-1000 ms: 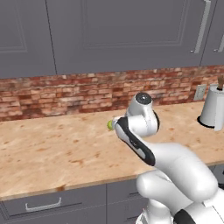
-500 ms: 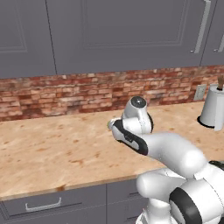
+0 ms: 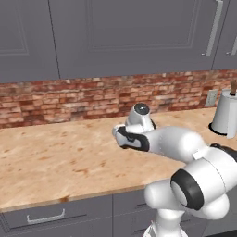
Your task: Place the liquor on the top shelf of the fridge to keep it out of children's reach, and place the onion and pear on lower shelves for easy access.
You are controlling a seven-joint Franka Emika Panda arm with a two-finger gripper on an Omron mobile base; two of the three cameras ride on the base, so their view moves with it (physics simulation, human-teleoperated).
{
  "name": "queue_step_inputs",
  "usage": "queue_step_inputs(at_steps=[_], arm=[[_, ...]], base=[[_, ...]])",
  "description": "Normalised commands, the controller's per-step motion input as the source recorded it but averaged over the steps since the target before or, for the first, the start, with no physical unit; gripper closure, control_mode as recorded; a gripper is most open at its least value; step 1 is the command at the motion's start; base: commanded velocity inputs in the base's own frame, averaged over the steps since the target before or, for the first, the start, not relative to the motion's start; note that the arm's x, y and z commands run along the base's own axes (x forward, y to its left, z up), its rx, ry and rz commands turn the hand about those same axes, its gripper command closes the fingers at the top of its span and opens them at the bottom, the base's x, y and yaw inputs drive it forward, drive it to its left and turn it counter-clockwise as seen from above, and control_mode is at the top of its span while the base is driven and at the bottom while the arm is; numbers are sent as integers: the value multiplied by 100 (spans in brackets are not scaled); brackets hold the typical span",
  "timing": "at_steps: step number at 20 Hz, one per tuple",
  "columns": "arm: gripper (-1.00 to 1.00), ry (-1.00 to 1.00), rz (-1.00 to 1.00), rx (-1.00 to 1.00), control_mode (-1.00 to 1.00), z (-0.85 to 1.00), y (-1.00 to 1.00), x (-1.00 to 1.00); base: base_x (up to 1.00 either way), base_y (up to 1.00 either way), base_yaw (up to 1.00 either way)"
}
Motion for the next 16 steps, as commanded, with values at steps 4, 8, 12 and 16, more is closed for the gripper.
queue_step_inputs(at_steps=[4,8,12,16], arm=[[-100,0,0,0,-100,-15,0,33],[-100,0,0,0,-100,-18,1,31],[-100,0,0,0,-100,-18,1,30],[-100,0,0,0,-100,-17,3,30]], base=[[0,0,0],[0,0,0],[0,0,0],[0,0,0]])
